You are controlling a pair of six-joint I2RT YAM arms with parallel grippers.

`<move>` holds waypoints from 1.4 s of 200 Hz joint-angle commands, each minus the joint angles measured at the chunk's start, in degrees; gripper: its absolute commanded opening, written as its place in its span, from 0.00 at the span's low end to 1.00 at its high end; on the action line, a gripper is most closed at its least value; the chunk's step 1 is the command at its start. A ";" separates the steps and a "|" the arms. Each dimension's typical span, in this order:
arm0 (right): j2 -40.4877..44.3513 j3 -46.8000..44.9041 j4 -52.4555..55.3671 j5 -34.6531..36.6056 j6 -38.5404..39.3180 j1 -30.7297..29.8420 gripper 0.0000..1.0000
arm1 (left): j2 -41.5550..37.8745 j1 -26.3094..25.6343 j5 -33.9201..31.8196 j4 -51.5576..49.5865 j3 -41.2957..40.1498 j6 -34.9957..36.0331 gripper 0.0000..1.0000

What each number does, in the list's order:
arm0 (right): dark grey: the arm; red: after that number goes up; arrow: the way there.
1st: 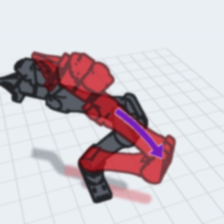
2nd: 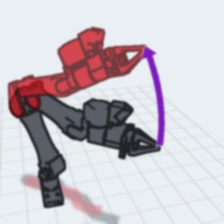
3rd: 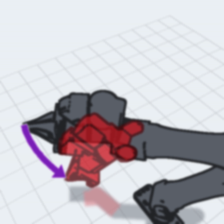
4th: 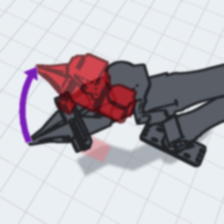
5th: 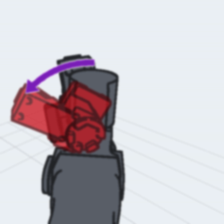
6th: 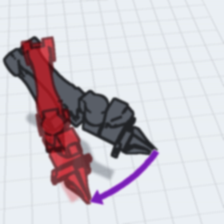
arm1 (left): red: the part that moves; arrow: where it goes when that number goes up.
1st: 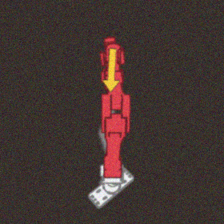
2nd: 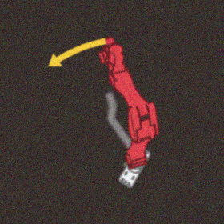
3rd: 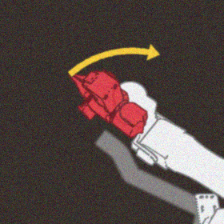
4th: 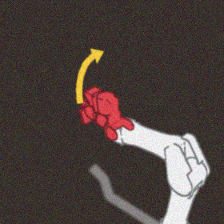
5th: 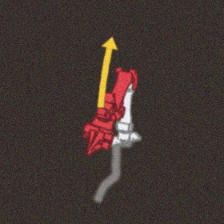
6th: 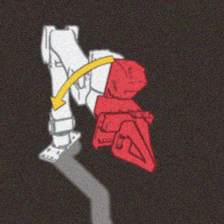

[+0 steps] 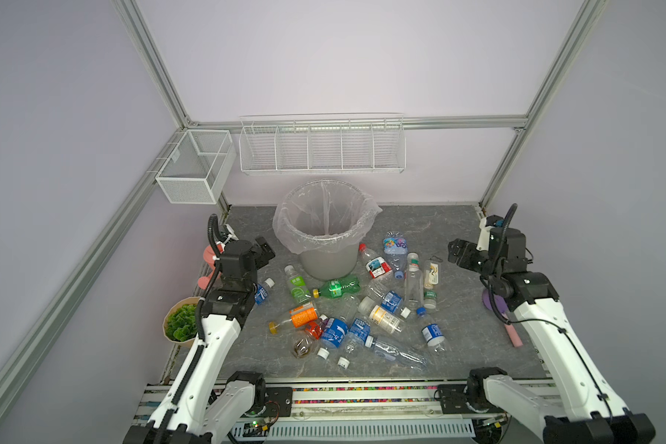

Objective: Throw the plastic bottles in the bin
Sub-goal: Pick up the plastic bottle from the center of the table.

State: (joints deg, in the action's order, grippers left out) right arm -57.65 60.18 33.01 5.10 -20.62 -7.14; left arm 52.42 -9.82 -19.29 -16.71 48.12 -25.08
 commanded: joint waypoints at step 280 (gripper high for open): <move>-32.35 8.82 16.82 10.10 -8.30 -23.10 0.77 | -26.72 -2.92 24.26 -24.41 -9.87 -14.71 0.92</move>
State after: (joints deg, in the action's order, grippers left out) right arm -87.11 65.01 48.18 10.37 -26.96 -30.83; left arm 25.80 -12.40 5.78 -39.57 34.50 -40.05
